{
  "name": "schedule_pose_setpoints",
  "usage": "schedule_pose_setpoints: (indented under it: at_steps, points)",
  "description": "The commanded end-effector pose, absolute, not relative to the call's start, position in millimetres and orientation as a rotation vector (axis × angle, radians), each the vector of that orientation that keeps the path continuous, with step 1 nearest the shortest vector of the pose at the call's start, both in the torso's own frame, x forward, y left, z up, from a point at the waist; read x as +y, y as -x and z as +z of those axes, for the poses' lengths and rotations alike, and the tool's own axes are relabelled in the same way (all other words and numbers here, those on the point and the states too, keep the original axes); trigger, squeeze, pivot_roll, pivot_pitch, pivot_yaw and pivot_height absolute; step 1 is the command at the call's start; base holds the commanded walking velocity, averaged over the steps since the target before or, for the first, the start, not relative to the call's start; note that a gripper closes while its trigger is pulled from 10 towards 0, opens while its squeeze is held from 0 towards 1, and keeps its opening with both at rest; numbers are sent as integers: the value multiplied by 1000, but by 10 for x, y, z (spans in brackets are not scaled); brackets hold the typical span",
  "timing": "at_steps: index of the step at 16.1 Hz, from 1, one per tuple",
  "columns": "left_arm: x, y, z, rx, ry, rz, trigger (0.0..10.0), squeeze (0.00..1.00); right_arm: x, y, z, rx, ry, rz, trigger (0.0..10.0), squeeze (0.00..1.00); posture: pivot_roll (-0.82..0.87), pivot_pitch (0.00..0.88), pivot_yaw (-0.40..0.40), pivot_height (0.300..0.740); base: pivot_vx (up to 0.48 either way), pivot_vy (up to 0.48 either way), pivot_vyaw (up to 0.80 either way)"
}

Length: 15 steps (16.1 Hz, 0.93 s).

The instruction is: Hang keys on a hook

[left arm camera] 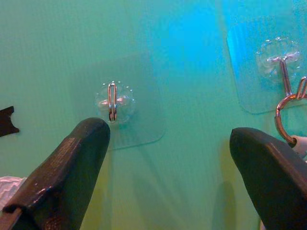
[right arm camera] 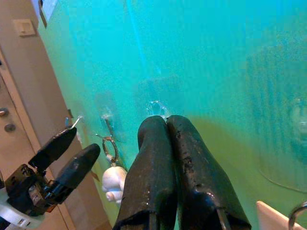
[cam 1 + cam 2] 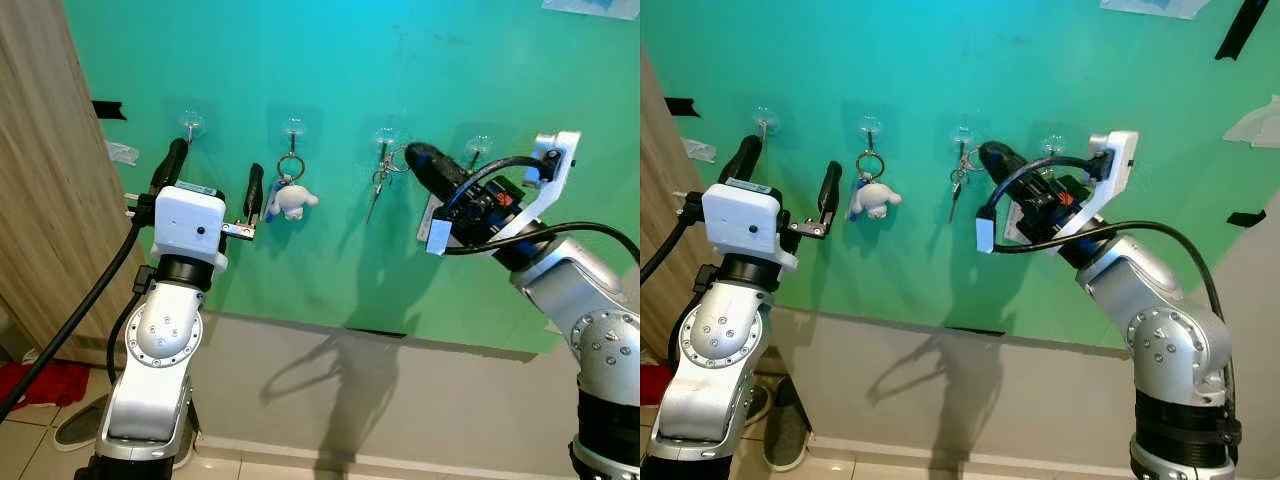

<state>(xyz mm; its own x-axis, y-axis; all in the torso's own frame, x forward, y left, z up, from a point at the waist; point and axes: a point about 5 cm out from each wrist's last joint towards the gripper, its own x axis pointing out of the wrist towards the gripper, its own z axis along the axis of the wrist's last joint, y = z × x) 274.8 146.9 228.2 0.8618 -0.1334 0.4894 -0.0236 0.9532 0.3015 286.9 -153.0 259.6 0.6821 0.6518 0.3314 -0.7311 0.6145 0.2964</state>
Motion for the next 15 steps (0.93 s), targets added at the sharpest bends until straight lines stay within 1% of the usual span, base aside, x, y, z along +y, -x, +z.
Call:
schedule_pose_setpoints:
  at_steps: [1,9,15]
  points:
    - [1443,-2747,2267,-530,-319,-73,10000,0,-1525,-2863,2636,-203,-430,817,0,0,-1,0,-58,732,0,0,0]
    - [1460,-2736,2271,-536,-323,-63,10000,0,-1383,-2850,2610,-177,-372,887,0,0,14,0,-74,732,0,0,0]
    - [1452,-2746,2268,-536,-321,-67,10000,0,-1517,-2986,2458,-116,-496,750,0,0,9,0,-71,732,0,0,0]
